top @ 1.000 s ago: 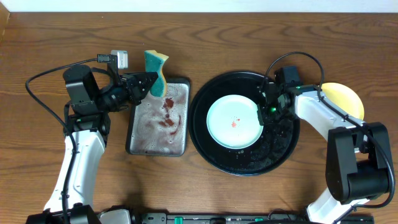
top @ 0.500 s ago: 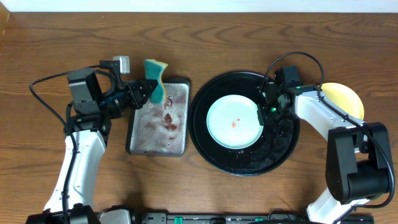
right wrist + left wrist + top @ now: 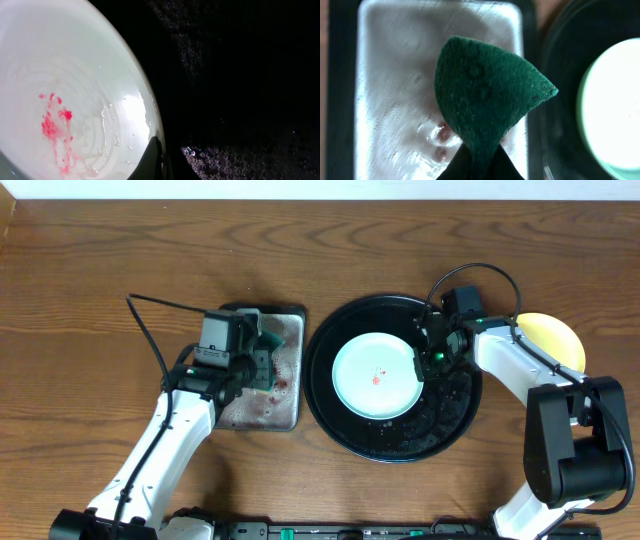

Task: Clean dirty plates on tray and stack at the side
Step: 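Scrub the pale blue-green plate with the sponge in the left gripper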

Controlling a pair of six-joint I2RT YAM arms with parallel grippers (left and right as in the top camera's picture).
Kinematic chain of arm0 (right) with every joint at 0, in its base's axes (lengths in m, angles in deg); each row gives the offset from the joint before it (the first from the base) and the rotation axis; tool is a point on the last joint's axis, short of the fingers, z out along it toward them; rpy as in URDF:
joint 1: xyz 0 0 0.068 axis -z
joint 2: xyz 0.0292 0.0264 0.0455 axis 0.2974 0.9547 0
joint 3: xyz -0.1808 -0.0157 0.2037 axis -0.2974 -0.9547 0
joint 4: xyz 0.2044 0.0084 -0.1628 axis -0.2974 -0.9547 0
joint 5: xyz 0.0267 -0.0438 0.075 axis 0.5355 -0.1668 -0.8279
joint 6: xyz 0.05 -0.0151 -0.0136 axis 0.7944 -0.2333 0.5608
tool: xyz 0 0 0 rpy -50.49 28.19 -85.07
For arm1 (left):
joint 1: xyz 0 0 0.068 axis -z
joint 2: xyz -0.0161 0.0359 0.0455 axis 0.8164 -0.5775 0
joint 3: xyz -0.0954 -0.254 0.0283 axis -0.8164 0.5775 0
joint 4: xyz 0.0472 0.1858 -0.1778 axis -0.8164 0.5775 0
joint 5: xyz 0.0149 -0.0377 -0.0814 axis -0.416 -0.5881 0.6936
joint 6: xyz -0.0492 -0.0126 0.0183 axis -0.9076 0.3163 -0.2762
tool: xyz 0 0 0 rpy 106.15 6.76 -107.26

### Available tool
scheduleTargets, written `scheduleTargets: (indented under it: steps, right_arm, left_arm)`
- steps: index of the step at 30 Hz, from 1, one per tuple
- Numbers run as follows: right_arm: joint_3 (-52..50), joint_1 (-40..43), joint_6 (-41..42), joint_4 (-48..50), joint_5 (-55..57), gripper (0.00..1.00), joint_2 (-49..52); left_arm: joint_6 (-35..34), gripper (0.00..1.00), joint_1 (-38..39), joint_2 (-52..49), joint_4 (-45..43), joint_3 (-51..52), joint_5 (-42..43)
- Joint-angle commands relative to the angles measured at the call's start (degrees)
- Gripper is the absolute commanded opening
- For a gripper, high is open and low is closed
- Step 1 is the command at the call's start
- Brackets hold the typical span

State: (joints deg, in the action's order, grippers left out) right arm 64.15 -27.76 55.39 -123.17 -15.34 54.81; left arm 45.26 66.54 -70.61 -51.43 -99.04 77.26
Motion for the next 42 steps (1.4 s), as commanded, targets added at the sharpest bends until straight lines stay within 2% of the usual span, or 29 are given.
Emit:
scheduleTargets:
  steps: [1,6,9,13,21,24,28,34,38,42]
  right_arm:
    - [-0.70,-0.13,-0.31,-0.42,1.29,0.01,0.11]
    - [-0.72,-0.13,-0.31,-0.48,1.29,0.01,0.11]
    - [-0.72,-0.13,-0.31,-0.63,1.29,0.01,0.11]
    - [-0.72,-0.13,-0.31,-0.90,1.27,0.01,0.11]
    - [-0.72,-0.20,-0.31,-1.09,1.27,0.01,0.11]
    - [-0.72,-0.26,-0.31,-1.11,1.27,0.01,0.11]
    - [-0.72,-0.24,-0.31,-1.36,1.27,0.01,0.11]
    - [-0.72,-0.26,-0.31,-1.38,1.27,0.01,0.11]
    - [-0.72,-0.26,-0.31,-1.49,1.27,0.01,0.11]
    - [-0.72,-0.26,-0.33,-1.55,1.27,0.01,0.11]
  left_arm:
    - [-3.15,0.07,0.00,-0.70,4.55,-4.55,-5.99]
    - [-3.69,0.07,1.44,-6.21,18.10,-17.09,-5.75]
    - [-3.74,0.07,3.91,-9.46,21.33,-22.51,-2.89]
    - [-3.85,0.07,9.31,-12.52,17.40,-24.81,3.10]
    - [-15.47,0.07,21.77,-20.83,4.70,-24.81,3.30]
    - [-17.70,0.07,26.16,-24.98,-0.33,-24.81,3.28]
    - [-22.49,0.07,29.64,-29.18,-4.74,-24.81,3.28]
    - [-27.76,0.08,31.69,-33.97,-7.08,-24.81,3.28]
    - [-27.85,0.07,31.98,-37.27,-6.54,-24.81,2.99]
    - [-27.67,0.08,30.82,-38.29,-0.76,-24.81,-4.13]
